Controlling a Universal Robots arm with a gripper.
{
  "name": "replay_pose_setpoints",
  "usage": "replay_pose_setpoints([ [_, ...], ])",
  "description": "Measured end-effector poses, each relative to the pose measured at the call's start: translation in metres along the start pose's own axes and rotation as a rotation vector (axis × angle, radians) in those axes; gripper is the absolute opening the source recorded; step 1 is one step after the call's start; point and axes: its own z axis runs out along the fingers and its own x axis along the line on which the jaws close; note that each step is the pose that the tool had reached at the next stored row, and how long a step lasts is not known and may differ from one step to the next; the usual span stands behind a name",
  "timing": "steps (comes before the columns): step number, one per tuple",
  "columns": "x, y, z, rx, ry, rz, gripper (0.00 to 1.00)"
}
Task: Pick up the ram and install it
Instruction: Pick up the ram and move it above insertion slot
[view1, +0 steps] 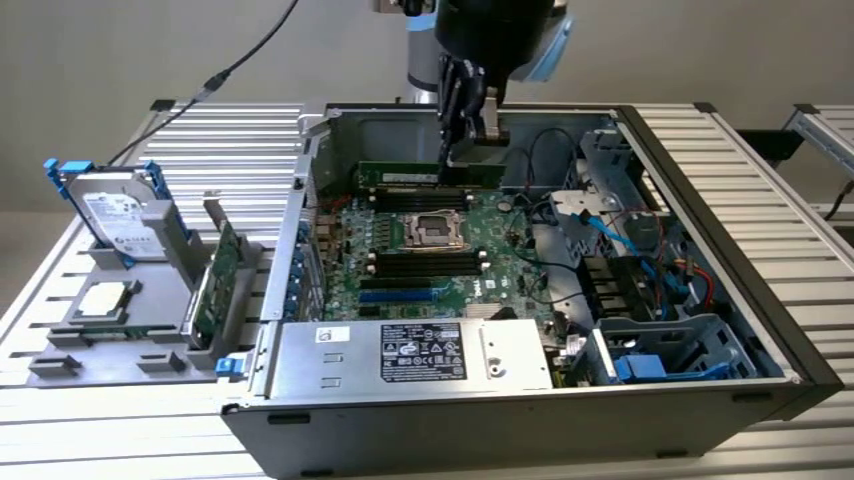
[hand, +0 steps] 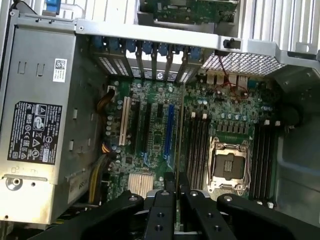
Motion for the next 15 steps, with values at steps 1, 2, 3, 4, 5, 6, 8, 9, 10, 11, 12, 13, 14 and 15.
replay_pose_setpoints([
  [1, -0.001, -0.0037, 0.0008, 0.0000, -0.0001, 0.000, 0.14],
  [2, -0.002, -0.0063, 0.0017, 0.0001, -0.0001, 0.000, 0.14],
  [3, -0.003, -0.0082, 0.0030, 0.0001, -0.0001, 0.000, 0.14],
  [4, -0.005, -0.0093, 0.0045, 0.0002, -0.0001, 0.000, 0.14],
  [5, -0.006, -0.0100, 0.0061, 0.0003, -0.0001, 0.000, 0.14],
  [6, -0.008, -0.0106, 0.0078, 0.0004, 0.0000, 0.000, 0.14],
  [8, -0.011, -0.0117, 0.0116, 0.0005, 0.0000, 0.000, 0.14],
  [9, -0.013, -0.0122, 0.0134, 0.0004, 0.0000, 0.000, 0.14],
  [10, -0.015, -0.0126, 0.0152, 0.0004, 0.0000, 0.000, 0.14],
  [11, -0.017, -0.0131, 0.0170, 0.0004, 0.0001, 0.000, 0.14],
  [12, -0.020, -0.0136, 0.0189, 0.0006, 0.0000, 0.000, 0.14],
  [13, -0.023, -0.0141, 0.0206, 0.0007, 0.0001, 0.000, 0.14],
  [14, -0.026, -0.0147, 0.0223, 0.0015, 0.0001, 0.000, 0.14],
  [15, -0.030, -0.0152, 0.0237, 0.0023, 0.0002, 0.000, 0.14],
])
